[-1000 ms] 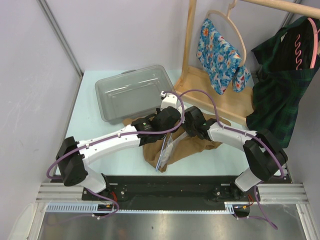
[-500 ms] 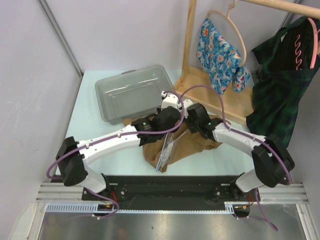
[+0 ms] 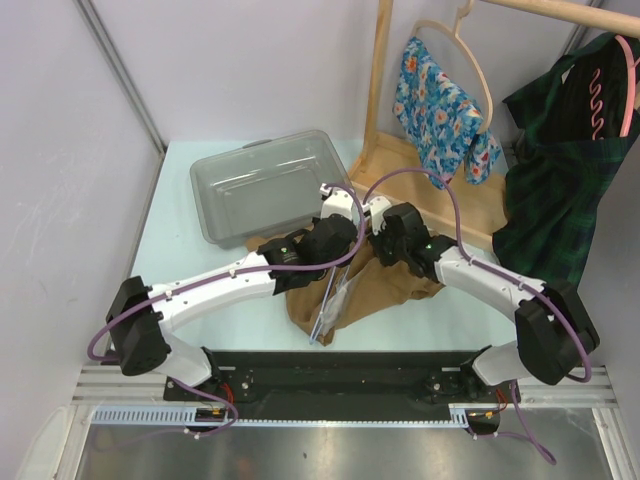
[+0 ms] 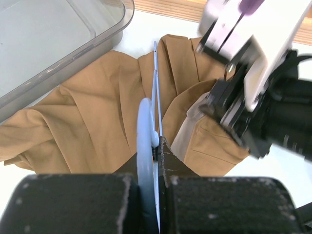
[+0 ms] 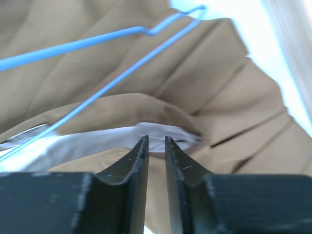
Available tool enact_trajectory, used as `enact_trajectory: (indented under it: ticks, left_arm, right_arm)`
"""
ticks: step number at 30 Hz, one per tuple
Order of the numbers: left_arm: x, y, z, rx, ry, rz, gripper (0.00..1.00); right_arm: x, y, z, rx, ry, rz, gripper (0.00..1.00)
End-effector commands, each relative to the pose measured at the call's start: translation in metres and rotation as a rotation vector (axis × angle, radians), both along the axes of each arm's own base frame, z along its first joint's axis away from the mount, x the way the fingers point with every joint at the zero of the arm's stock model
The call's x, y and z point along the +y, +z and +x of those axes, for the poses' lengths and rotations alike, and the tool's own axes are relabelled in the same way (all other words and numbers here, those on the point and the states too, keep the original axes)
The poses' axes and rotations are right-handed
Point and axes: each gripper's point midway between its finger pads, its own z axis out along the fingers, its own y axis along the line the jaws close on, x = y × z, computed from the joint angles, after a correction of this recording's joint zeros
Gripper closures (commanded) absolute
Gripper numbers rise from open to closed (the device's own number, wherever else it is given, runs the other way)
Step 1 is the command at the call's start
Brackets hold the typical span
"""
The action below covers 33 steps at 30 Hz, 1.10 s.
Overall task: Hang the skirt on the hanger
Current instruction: Place skirt on hanger
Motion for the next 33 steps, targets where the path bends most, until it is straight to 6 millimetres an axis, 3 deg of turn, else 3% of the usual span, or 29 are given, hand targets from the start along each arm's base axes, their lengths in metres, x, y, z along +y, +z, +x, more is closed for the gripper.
enact_trajectory:
  ticks: [1,6,12,14,17,21,24,28,31,33]
  left_arm:
    - [-0.003,0.026,0.004,-0.038,0.011,-0.066,1.0]
    - [-0.005,0.026,0.008,-0.042,0.023,-0.062,1.0]
    - [-0.008,0.029,0.01,-0.047,0.023,-0.06,1.0]
    - [-0.009,0.029,0.011,-0.047,0.023,-0.061,1.0]
    - [-0.009,0.026,0.01,-0.042,0.018,-0.054,1.0]
    - [-0.009,0.024,0.01,-0.039,0.014,-0.048,1.0]
    - [-0.009,0.022,0.009,-0.037,0.009,-0.047,1.0]
    - [-0.005,0.02,0.009,-0.029,0.031,-0.044,1.0]
    - [0.002,0.017,0.011,-0.026,0.086,-0.039,1.0]
    - [0.007,0.017,0.014,-0.032,0.116,-0.025,1.0]
  right_arm:
    - [0.019,0.002,-0.009,0.009,0.065,0.035,0.73]
    - [0.018,-0.012,-0.019,0.057,0.059,0.006,0.76]
    - [-0.006,-0.028,-0.033,0.104,-0.063,-0.048,0.83]
    - [-0.013,-0.033,-0.041,0.135,-0.131,-0.037,0.8]
    - [-0.025,-0.033,-0.048,0.154,-0.216,-0.03,0.66]
    - [-0.037,-0.038,-0.053,0.188,-0.309,-0.035,0.6]
    - [-0.028,-0.023,-0.047,0.153,-0.298,0.032,0.62]
    - [0.003,0.027,-0.035,0.054,-0.21,0.197,0.6]
    - [0.022,0.05,-0.028,0.011,-0.16,0.251,0.58]
    - [0.031,0.046,-0.023,0.023,-0.145,0.248,0.59]
